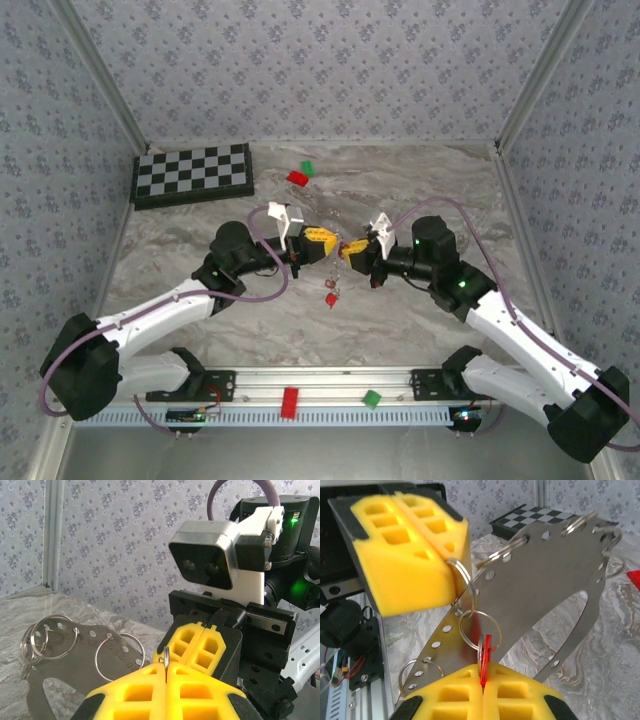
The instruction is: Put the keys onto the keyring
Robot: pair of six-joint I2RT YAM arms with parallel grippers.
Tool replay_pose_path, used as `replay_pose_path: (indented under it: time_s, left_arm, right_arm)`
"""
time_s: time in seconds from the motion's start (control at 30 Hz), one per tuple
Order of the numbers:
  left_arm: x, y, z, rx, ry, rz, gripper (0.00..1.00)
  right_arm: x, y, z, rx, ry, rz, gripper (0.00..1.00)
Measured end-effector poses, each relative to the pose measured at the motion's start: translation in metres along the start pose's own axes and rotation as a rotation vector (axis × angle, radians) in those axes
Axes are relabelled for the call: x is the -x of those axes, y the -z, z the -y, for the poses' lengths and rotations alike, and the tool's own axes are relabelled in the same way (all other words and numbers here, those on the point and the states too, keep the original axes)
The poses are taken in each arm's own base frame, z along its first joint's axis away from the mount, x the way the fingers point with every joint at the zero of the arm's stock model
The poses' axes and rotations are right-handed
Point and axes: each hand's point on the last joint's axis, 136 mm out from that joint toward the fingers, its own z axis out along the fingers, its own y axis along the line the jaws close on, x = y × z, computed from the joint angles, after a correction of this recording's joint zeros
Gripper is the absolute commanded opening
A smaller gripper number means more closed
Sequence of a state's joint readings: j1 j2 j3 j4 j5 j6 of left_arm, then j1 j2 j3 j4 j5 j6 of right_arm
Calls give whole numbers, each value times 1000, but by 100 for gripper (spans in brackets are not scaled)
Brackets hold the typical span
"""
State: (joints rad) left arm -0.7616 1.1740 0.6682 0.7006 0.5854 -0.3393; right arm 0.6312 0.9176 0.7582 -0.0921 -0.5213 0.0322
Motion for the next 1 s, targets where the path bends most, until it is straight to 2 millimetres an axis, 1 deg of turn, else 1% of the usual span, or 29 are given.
replay_pose_path:
  time_s: [0.23, 0.43, 0.47, 0.5, 0.53, 0.57, 0.73, 0.83, 0.9, 1.0]
  left_arm:
    - [-1, -1, 3, -9, 13, -3, 0]
    - [-2, -1, 4, -11, 21, -1, 0]
    - [-3, -1, 4, -11, 21, -1, 0]
    - [-3, -1, 4, -11, 21, -1, 0]
    - [-4, 0, 4, -11, 22, -2, 0]
    - [-5, 0, 3, -10, 23, -3, 0]
    - [-5, 0, 2, -3, 23, -1, 0]
    - [-5, 0, 1, 0, 23, -1, 0]
    - [-5, 0, 1, 0, 23, -1, 0]
    - [-5, 0, 1, 3, 23, 0, 0]
  right_arm:
    - [-5, -8, -7, 53, 4, -64, 0]
    - [-6, -10, -12, 74, 20, -98, 0]
    - [-6, -11, -12, 77, 22, -103, 3]
    - [-6, -12, -12, 77, 23, -106, 9]
    - [-7, -12, -12, 79, 23, -111, 22]
    - [-9, -12, -12, 79, 25, -117, 27]
    - [-16, -9, -13, 73, 13, -137, 30]
    - [-18, 0, -12, 57, 4, -116, 31]
    - [-15, 8, -10, 39, -4, -82, 33]
    - [-5, 20, -4, 7, -17, -10, 35]
